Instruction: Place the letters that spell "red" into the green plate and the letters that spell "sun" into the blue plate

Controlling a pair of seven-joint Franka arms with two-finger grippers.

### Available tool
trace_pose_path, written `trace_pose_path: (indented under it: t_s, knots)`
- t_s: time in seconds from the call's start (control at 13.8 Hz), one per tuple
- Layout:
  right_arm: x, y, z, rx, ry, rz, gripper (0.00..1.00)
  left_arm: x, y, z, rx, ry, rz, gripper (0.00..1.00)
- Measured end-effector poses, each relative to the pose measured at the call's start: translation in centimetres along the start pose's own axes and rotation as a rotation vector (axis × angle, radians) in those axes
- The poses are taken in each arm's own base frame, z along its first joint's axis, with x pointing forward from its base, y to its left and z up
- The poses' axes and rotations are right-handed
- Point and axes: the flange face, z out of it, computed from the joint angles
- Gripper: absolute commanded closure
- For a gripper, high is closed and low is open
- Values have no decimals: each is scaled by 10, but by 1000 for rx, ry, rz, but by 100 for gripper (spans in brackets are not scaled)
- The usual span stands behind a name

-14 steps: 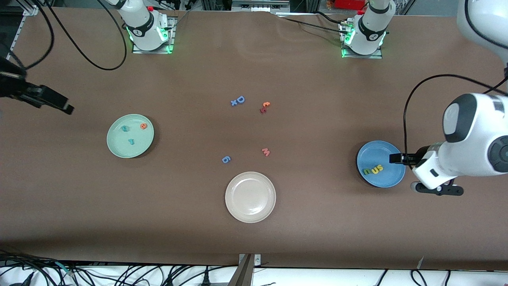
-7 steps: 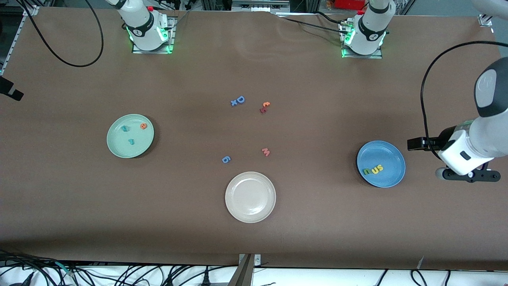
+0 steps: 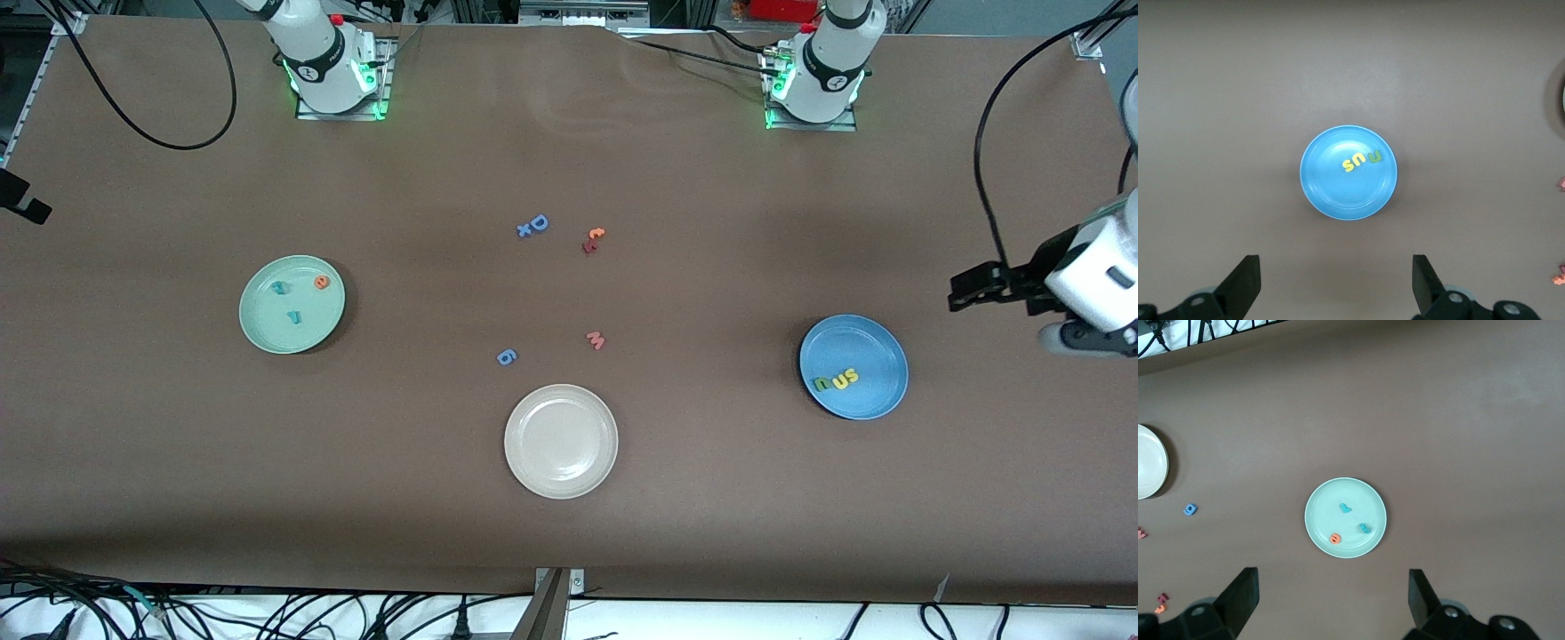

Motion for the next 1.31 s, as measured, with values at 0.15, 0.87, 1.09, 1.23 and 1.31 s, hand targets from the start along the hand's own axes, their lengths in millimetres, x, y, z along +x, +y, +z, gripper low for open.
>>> trace_pose_path:
  t_s: [0.15,0.87,1.09,1.23,1.31]
  knots:
    - [0,-1,1,-32,1,-6,1,-13,-2,-5,-2,32,2,0]
    - [9,-20,27,-60,-28,-37,0,-47,-4,-2,6,44,24,0]
    - [8,-28,27,-60,-27,-32,0,-50,-1,1,4,16,34,0]
    - [8,-31,26,-59,-24,-34,0,-51,1,1,4,7,40,0]
    - [9,-31,26,-58,-18,-34,0,-51,1,2,4,6,41,0]
